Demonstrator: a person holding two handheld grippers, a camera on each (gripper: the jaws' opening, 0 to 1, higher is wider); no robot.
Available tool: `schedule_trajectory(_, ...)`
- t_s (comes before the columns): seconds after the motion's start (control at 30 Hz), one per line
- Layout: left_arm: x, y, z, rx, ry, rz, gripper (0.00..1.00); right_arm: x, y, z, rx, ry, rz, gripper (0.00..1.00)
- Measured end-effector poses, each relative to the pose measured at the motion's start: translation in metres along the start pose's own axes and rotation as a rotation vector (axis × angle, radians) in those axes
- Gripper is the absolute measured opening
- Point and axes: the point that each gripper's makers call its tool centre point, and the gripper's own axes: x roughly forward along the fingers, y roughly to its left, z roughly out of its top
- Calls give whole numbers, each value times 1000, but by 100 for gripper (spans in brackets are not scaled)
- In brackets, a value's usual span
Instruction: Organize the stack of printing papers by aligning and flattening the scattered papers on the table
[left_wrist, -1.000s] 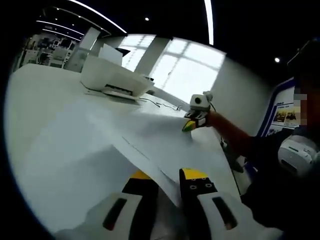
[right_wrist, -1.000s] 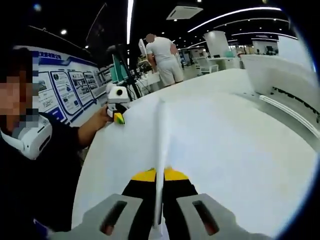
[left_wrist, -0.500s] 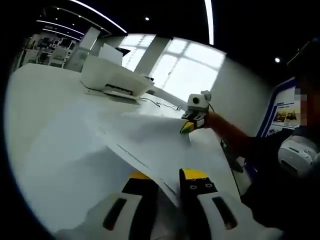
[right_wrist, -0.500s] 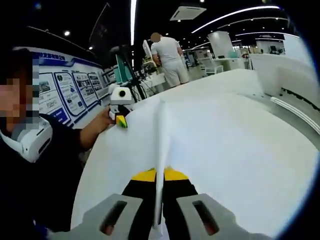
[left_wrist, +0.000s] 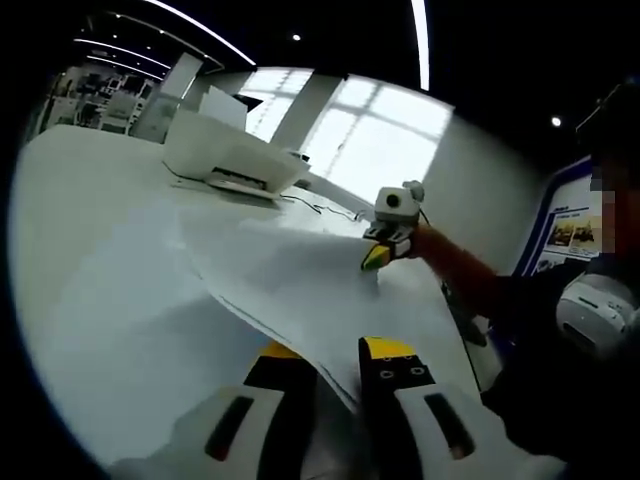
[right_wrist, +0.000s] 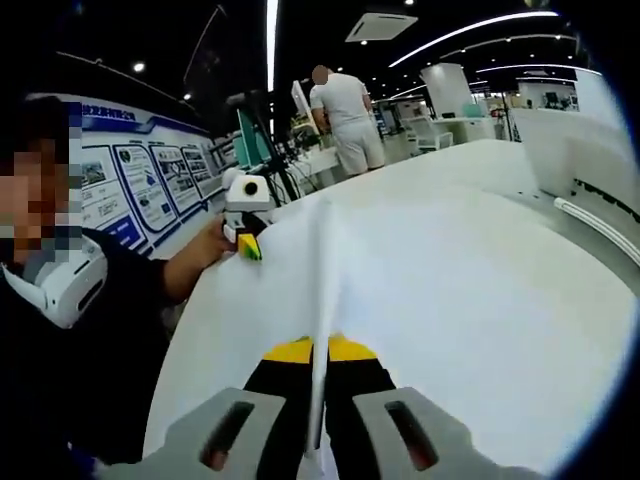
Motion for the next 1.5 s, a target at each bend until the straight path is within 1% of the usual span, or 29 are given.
schedule_trajectory(0.03,0,-1,0,-1,-2,-6,23,-1,-1,0,6,-7,4,0)
schedule_trajectory(0.1,-1,-9,3,-19,-17,-51,26,-3,1,0,18,-19,19,0)
schedule_trajectory(0.2,-3,-8,5,-28,-28,-50,27,-3,5,1,32,-36,46,0)
schedule_trajectory(0.33,-2,-7,4,-28,-24,-41,27,1,5,-2,35,-43,52,0)
schedule_trajectory(0.47,-2,-8,5,-32,-29,-49,28,-1,11,5,49,-96,106,0)
schedule_trajectory(0.57,-3,-10,6,-32,-36,-58,30,-3,15,5,59,-117,145,0)
schedule_trajectory(0.67,-3,-10,7,-36,-40,-62,30,-2,12,3,82,-131,151,0)
schedule_trajectory(0.73,-2,-8,6,-32,-37,-52,30,1,11,1,94,-131,153,0)
schedule_trajectory(0.87,-1,-4,4,-22,-25,-21,30,6,5,-2,114,-120,145,0)
schedule_trajectory(0.97,-1,1,2,-28,-16,-5,28,7,4,-3,94,-111,125,0)
schedule_trajectory(1.13,-1,4,-2,-13,7,12,10,6,3,-1,70,-101,102,1)
schedule_trajectory(1.2,-2,4,-2,-2,10,7,7,8,7,-2,41,-83,98,4)
schedule_trajectory(1.27,-2,3,-1,0,9,3,7,10,6,-5,18,-63,78,12)
schedule_trajectory(1.33,-3,4,-1,0,8,4,7,10,3,-6,-1,-49,47,17)
schedule_trajectory(1.4,-3,3,-1,-1,7,3,7,8,0,-6,-10,-43,17,21)
schedule_trajectory(1.5,-4,3,-1,-4,8,4,7,1,-7,0,-52,-59,-45,24)
